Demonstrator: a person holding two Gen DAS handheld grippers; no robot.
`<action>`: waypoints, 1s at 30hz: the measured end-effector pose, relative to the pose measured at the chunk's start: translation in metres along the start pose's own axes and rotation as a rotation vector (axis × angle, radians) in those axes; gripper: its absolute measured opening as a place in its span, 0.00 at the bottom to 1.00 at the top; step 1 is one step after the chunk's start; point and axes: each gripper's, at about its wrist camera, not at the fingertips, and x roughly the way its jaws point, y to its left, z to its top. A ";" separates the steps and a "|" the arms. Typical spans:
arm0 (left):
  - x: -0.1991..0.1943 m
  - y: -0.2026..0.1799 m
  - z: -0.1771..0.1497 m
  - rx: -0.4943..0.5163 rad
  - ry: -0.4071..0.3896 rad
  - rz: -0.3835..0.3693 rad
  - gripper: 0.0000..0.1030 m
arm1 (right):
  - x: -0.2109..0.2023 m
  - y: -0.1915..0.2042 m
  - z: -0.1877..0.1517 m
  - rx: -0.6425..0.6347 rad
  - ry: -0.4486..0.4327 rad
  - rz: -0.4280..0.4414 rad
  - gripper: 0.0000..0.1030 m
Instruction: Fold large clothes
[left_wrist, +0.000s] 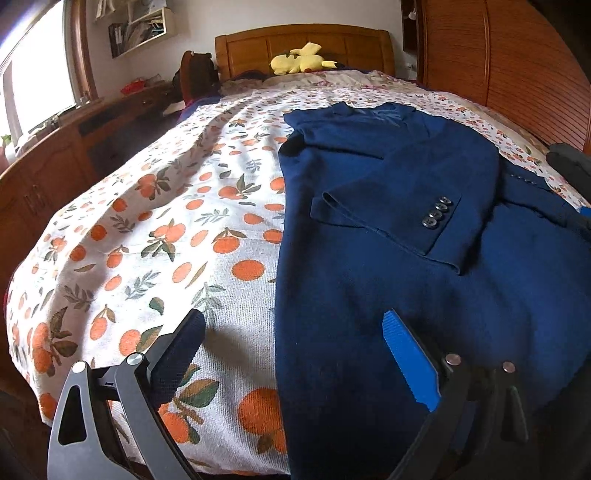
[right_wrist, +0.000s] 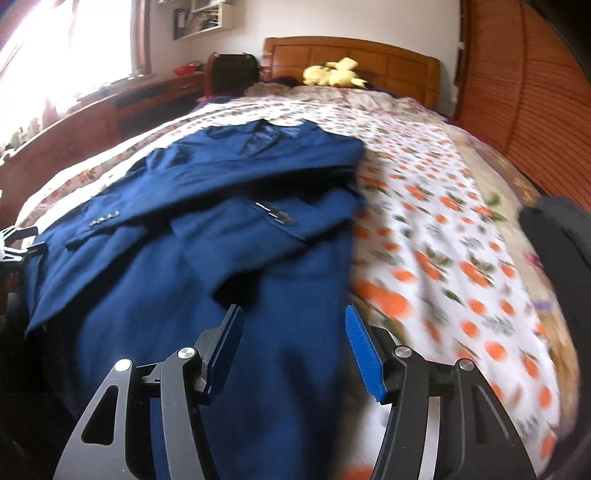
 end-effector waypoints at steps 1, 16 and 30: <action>0.001 0.000 0.000 -0.001 -0.001 -0.002 0.95 | -0.003 -0.004 -0.003 0.007 0.005 -0.005 0.54; -0.004 0.003 -0.004 -0.013 -0.013 -0.024 0.96 | -0.012 0.017 -0.022 -0.035 0.074 0.039 0.14; -0.034 0.008 -0.035 -0.038 -0.013 -0.125 0.52 | -0.009 0.021 -0.037 0.007 0.147 0.042 0.43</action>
